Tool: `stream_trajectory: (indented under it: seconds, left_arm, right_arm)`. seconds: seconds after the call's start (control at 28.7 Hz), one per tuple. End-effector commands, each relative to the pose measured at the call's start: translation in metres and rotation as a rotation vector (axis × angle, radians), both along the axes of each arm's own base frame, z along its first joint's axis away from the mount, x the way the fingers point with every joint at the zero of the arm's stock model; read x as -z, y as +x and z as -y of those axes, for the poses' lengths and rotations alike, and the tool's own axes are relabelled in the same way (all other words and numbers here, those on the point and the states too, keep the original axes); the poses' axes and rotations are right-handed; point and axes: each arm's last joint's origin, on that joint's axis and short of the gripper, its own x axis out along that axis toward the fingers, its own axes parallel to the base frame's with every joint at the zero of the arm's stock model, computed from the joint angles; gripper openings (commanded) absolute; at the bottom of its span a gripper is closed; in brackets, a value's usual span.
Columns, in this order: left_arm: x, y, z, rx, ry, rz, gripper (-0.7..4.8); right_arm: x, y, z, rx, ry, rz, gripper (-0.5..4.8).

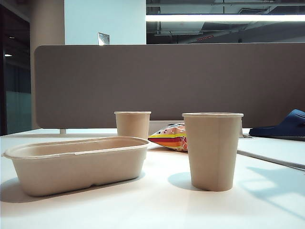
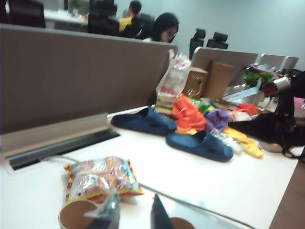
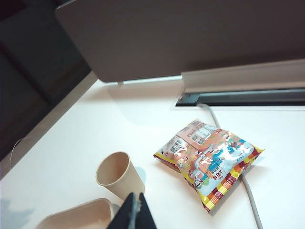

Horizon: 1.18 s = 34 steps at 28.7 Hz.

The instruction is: Pick up a bag of chips and put them in the box.

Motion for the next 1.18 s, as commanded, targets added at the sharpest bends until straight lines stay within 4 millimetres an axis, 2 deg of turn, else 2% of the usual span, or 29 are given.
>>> stream_trajectory:
  seconds: [0.03,0.21,0.31,0.7,0.8,1.18]
  left_arm:
    - [0.002,0.014,0.001,-0.008,0.017,-0.016,0.88]
    - [0.011,0.040,0.005,-0.009,0.045,-0.086,0.88]
    - [0.018,0.054,0.016,-0.016,0.080,-0.118,0.88]
    - [0.043,0.095,0.091,0.017,0.209,-0.090,0.88]
    - [0.051,0.106,0.105,0.016,0.221,-0.098,0.88]
    - [0.086,0.133,0.123,0.041,0.337,-0.165,0.89]
  right_arm:
    - [-0.002,0.016,-0.002,-0.026,-0.033,-0.014,-0.09]
    - [0.005,0.042,-0.009,-0.062,-0.064,-0.043,-0.09]
    - [0.013,0.060,-0.011,-0.066,-0.065,-0.069,-0.09]
    - [0.046,0.113,-0.017,-0.081,-0.063,-0.127,-0.09]
    - [0.058,0.128,-0.018,-0.080,-0.063,-0.168,-0.09]
    - [0.084,0.189,-0.023,-0.082,-0.068,-0.279,-0.08]
